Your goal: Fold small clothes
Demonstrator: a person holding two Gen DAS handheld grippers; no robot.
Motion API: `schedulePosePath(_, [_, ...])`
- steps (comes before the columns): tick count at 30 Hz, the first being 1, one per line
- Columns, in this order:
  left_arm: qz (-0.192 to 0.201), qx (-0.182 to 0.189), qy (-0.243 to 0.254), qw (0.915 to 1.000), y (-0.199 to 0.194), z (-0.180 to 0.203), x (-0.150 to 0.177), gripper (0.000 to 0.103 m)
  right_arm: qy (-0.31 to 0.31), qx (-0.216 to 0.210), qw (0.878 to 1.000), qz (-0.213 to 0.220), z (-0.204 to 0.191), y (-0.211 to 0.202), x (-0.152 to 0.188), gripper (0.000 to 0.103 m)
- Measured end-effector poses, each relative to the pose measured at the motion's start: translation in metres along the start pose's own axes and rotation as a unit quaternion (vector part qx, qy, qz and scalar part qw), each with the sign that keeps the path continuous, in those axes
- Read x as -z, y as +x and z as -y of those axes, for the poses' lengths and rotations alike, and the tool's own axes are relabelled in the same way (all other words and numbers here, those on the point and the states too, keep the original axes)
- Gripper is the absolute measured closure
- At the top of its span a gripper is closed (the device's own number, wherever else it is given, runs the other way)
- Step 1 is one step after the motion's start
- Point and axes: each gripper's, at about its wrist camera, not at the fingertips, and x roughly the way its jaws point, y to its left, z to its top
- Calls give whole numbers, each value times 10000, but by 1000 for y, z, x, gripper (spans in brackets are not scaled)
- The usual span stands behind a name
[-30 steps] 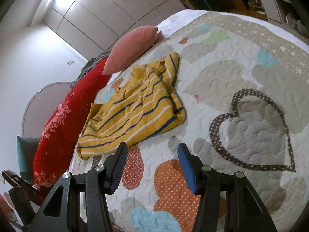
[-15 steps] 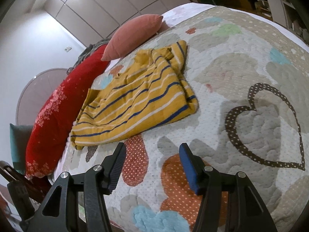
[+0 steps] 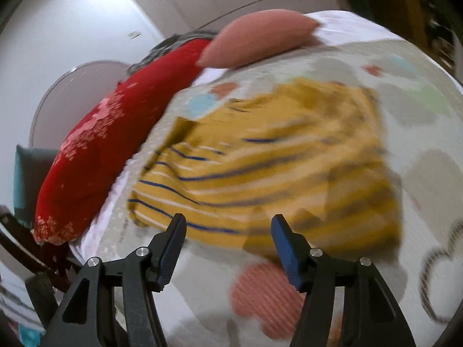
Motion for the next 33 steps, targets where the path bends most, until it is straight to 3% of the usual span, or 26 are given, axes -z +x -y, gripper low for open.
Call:
schedulePosePath(8, [372, -180, -146, 9990, -17, -40, -16, 4, -931, -61, 9943, -512, -93, 108, -58, 37])
schedulePosePath(15, [476, -285, -503, 9972, -20, -81, -20, 4, -1462, 772, 9787, -1218, -141, 235, -107, 36])
schedulePosePath(19, [430, -356, -743, 9957, -17, -101, -18, 4, -1582, 1028, 9700, -1534, -152, 285, -114, 9])
schedulePosePath(24, [432, -325, -922, 9943, -16, -117, -15, 4, -2118, 1082, 9600, -1480, -179, 275, -106, 10])
schedulePosePath(28, [446, -207, -935, 9944, -15, -117, -15, 4, -2348, 1384, 9485, -1616, -191, 257, -86, 11])
schedulePosePath(30, [444, -167, -901, 9948, -15, -114, -13, 4, -2583, 1644, 9366, -1702, -195, 255, -68, 11])
schedulePosePath(32, [439, -149, -875, 9951, -17, -112, -12, 4, -2952, 2042, 9184, -1661, -199, 258, -50, 11])
schedulePosePath(33, [445, -156, -869, 9951, -19, -111, -11, 4, -3221, 2311, 9031, -1650, -201, 264, -38, 11])
